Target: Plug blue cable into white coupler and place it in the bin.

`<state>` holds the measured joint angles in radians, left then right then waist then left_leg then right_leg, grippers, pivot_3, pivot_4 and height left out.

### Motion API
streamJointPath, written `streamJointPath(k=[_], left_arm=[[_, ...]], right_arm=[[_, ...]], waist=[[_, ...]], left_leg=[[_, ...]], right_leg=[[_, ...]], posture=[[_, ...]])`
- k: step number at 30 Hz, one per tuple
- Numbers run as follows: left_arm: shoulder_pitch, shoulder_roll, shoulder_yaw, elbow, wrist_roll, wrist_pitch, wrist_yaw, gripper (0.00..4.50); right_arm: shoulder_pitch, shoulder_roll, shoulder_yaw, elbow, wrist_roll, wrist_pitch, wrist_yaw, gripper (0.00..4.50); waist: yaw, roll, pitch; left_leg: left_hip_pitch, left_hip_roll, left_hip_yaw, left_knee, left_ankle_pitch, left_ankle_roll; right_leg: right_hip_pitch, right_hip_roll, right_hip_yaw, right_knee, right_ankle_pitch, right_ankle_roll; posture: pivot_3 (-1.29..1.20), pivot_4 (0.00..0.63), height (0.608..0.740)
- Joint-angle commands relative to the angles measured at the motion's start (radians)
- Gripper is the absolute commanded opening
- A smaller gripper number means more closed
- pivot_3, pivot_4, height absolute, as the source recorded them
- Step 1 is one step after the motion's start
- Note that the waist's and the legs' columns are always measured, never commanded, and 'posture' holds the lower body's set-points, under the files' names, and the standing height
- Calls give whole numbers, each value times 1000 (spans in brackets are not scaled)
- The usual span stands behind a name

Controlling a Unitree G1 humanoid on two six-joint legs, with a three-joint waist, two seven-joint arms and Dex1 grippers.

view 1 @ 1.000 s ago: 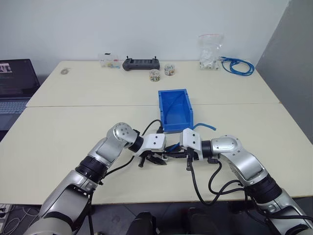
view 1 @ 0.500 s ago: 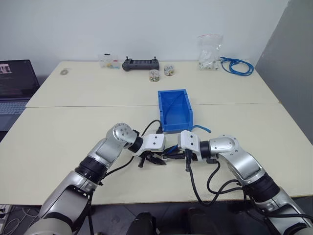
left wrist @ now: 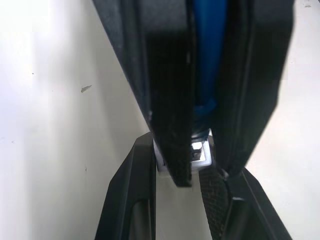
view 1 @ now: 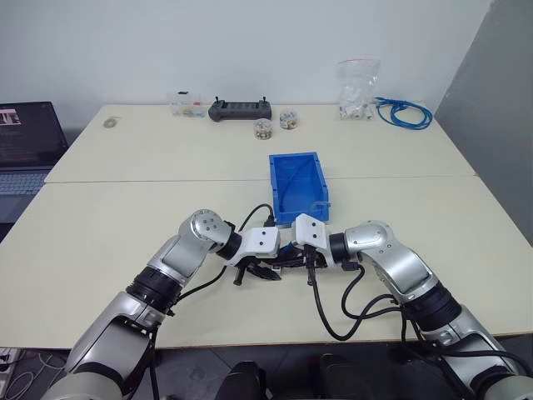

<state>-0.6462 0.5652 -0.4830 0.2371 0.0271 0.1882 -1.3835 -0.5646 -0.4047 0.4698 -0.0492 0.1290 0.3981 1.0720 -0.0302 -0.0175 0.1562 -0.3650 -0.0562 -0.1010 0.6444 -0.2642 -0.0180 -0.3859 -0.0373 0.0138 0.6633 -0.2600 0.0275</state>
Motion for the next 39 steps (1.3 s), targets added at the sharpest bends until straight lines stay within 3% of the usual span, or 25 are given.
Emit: streamJointPath(k=[1, 7, 18, 39], left_arm=[[22, -3, -32, 9, 36, 9, 5, 852], [20, -2, -29, 9, 35, 9, 4, 851], [17, -8, -29, 12, 36, 7, 2, 844], [39, 9, -13, -10, 43, 15, 1, 829]], right_arm=[[13, -21, 66, 20, -44, 17, 32, 19], [22, -64, 60, 20, -50, 27, 56, 19], [-22, 26, 86, 68, -47, 79, 34, 18], [65, -11, 136, 172, -94, 81, 74, 18]], waist=[[0, 0, 0], [0, 0, 0], [-1, 1, -1], [-3, 6, -20]], left_leg=[[0, 0, 0, 0, 0, 0], [0, 0, 0, 0, 0, 0], [1, 0, -1, 0, 0, 0], [2, 0, -1, -3, -1, 0]], right_leg=[[0, 0, 0, 0, 0, 0], [0, 0, 0, 0, 0, 0], [1, 0, 0, 0, 0, 1], [1, 0, 0, -2, -2, 1]], posture=[[0, 150, 740], [0, 150, 740], [0, 150, 740], [0, 150, 740]])
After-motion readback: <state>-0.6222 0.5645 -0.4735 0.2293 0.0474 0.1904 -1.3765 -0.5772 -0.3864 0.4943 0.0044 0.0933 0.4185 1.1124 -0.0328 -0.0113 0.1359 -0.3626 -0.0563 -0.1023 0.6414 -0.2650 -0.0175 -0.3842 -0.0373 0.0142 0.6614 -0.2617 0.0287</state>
